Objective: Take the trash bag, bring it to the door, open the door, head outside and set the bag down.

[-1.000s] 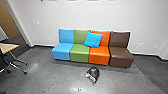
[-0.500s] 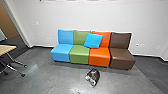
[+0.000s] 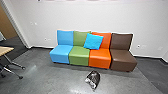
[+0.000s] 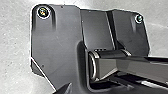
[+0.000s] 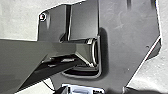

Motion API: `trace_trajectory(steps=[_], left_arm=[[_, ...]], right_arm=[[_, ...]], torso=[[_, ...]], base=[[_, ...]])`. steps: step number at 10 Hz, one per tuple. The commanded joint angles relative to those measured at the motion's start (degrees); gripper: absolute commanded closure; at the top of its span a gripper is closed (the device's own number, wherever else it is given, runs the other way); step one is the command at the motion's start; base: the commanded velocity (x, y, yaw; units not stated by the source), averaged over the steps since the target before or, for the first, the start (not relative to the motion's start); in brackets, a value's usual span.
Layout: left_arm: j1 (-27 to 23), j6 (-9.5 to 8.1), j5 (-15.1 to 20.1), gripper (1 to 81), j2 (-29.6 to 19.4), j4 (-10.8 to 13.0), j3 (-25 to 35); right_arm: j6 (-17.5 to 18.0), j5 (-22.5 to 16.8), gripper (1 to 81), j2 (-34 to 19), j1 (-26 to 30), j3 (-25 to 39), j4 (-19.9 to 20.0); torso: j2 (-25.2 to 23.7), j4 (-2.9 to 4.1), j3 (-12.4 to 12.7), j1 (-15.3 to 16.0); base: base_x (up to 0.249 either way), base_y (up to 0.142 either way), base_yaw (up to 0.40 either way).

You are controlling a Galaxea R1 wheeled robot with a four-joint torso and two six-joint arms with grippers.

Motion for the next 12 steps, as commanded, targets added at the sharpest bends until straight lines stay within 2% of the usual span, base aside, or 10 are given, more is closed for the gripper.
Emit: trace_trajectory(steps=[1,4,8,12], left_arm=[[-0.96,0.04,3.83,1.0,-0.03,-0.18,0.2],[-0.96,0.04,3.92,1.0,-0.12,-0.18,0.2],[-0.79,0.04,4.1,1.0,-0.56,-0.09,0.2],[-0.79,-0.05,4.27,1.0,-1.26,-0.18,-0.41]], right_arm=[[-0.21,-2.56,1.0,-1.05,1.47,0.51,1.57],[-0.21,-2.56,1.0,-1.31,1.65,0.85,2.45],[-0.03,-2.56,1.0,-5.35,2.0,2.34,3.94],[-0.12,-2.56,1.0,-5.7,2.0,2.7,3.85]], torso=[[0.0,0.0,0.0,0.0],[0.0,0.0,0.0,0.0],[0.0,0.0,0.0,0.0],[0.0,0.0,0.0,0.0]], base=[[0.138,0.0,0.0],[0.144,0.0,0.0],[0.146,0.0,0.0],[0.147,0.0,0.0]])
